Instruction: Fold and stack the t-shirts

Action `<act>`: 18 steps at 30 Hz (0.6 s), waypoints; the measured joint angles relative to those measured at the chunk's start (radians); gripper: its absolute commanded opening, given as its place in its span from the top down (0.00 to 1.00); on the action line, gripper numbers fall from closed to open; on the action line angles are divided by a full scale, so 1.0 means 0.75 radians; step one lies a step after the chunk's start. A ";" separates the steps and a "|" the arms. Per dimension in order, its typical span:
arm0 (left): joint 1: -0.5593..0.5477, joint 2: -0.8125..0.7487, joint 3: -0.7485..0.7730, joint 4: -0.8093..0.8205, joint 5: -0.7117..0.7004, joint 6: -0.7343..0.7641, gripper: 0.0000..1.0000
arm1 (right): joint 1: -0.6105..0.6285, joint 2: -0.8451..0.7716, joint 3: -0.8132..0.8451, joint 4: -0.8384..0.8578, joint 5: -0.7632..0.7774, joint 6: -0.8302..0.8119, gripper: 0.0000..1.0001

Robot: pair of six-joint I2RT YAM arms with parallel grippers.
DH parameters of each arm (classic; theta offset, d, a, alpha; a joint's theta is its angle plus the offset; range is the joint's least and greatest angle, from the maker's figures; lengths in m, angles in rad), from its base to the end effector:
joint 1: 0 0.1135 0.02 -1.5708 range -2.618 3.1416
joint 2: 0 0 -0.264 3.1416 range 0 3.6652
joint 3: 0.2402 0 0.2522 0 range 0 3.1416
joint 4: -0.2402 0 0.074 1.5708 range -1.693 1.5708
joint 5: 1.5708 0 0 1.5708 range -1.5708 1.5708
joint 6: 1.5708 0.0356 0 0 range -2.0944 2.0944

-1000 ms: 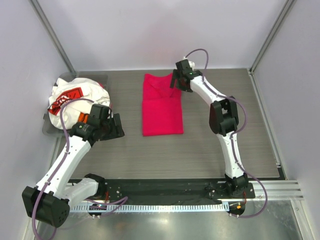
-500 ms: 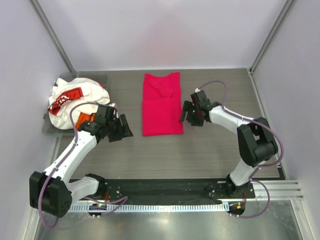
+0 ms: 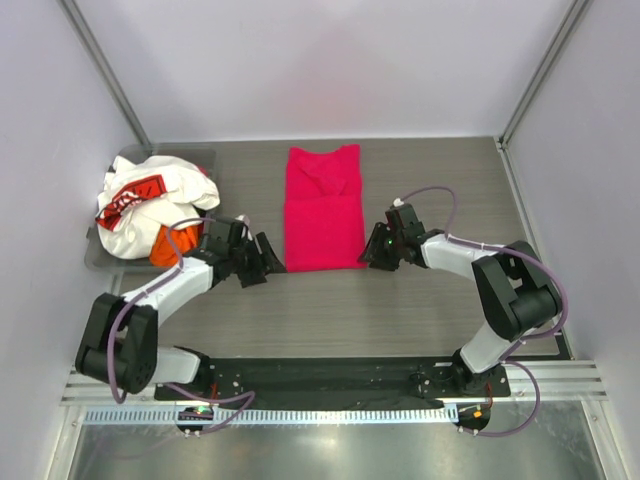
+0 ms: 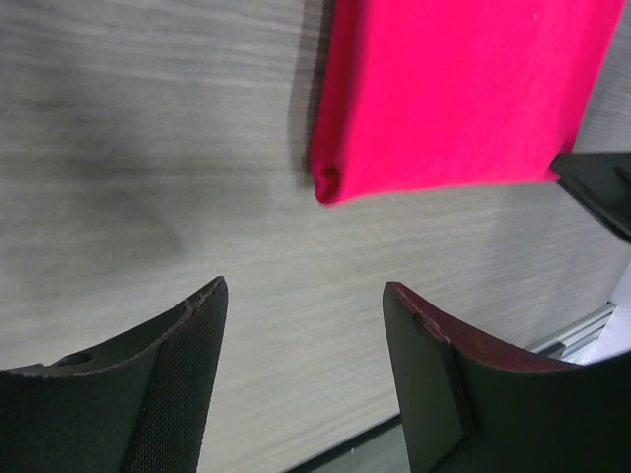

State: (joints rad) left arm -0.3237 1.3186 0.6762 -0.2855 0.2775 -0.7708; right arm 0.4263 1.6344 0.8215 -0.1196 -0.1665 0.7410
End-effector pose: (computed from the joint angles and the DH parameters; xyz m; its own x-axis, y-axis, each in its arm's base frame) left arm 0.2349 -0.0891 0.1838 -0.8659 -0.4162 -0.2773 -0.1975 0.7940 -0.5750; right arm 0.2832 0.1351 0.1527 -0.8755 0.3335 -0.3498 0.1264 0.8565 0.5004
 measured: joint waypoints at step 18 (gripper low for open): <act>-0.051 0.361 -0.043 0.580 0.025 -0.181 0.66 | 0.000 0.026 -0.027 0.061 -0.025 0.022 0.80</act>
State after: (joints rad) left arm -0.3618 1.5890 0.6441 0.1497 0.2966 -0.9066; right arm 0.4263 1.6543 0.8009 -0.0738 -0.1856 0.7574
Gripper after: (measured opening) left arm 0.418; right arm 0.225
